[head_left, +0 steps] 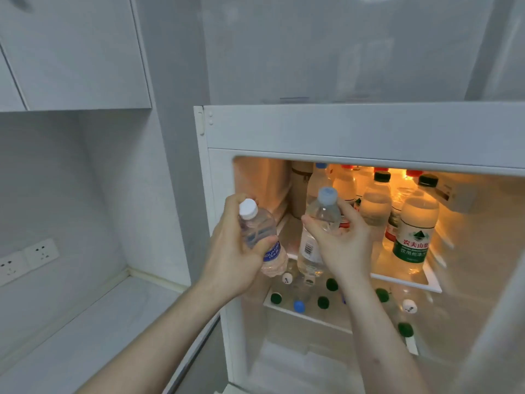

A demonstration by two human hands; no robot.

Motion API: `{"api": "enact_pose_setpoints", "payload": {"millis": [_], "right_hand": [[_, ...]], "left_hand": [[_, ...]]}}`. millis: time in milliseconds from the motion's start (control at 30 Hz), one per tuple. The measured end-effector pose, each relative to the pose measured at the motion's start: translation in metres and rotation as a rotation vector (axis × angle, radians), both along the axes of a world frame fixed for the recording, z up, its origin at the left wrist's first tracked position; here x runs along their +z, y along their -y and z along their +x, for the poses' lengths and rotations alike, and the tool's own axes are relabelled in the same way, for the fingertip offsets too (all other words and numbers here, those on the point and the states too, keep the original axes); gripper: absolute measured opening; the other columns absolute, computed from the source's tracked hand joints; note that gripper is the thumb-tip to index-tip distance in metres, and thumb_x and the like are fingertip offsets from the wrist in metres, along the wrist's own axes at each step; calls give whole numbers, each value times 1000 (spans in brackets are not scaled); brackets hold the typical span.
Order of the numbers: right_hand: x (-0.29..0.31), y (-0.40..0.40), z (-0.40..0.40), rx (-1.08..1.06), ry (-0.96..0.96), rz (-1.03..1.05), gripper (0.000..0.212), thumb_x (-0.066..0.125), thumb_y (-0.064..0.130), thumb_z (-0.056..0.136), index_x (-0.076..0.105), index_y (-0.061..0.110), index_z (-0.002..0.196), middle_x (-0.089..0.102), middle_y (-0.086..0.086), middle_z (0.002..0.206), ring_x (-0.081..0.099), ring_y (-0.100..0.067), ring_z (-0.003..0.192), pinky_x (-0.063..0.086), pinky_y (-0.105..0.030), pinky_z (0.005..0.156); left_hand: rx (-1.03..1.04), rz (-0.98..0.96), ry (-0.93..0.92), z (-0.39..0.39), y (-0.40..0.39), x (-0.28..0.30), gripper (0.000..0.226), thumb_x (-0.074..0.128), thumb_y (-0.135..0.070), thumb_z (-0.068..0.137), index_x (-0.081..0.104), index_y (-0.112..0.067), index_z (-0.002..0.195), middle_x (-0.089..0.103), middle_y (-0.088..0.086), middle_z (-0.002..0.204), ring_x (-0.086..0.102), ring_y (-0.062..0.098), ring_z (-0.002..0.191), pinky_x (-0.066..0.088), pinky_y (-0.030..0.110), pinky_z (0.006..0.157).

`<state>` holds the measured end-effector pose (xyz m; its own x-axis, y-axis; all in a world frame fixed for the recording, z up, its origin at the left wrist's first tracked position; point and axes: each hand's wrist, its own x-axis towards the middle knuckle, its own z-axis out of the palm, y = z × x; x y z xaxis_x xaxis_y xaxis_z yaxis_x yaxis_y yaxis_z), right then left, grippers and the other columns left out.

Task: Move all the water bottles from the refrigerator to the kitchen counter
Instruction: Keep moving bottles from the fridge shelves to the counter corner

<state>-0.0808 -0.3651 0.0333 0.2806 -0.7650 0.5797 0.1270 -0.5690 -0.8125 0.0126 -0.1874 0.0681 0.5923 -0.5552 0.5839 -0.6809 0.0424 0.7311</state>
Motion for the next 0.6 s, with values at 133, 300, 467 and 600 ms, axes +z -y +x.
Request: {"api": "enact_pose_setpoints", "payload": {"millis": [133,300,467,600], "right_hand": [[-5,-40,-5,246,-91,-27,58,94,35,73,66,52,120,70,32,112,65,8,109,50,-17,91],[-21,-106,-4,539,-194,-27,58,96,19,71,71,38,120,73,24,90,64,8,72,46,-7,69],[-54,-202,12,764,-294,-26,53,98,22,68,75,52,105,45,18,53,32,-5,51,30,-17,51],[-67,-288,18,945,-336,-94,53,98,20,67,74,49,104,59,21,63,44,-5,56,37,-11,57]], "left_hand": [[80,73,-50,-9,-77,-12,66,81,-6,84,44,-36,129,62,-28,117,62,0,112,55,14,82],[256,171,-145,-25,-175,-44,70,82,-9,84,45,-44,132,60,-25,122,59,-1,114,50,8,81],[502,276,-222,-56,-292,-73,71,82,-21,85,40,-53,132,59,-23,129,61,5,116,53,32,97],[676,300,-259,-91,-380,-80,72,84,-23,83,40,-54,131,58,-26,130,60,7,117,53,39,98]]}}
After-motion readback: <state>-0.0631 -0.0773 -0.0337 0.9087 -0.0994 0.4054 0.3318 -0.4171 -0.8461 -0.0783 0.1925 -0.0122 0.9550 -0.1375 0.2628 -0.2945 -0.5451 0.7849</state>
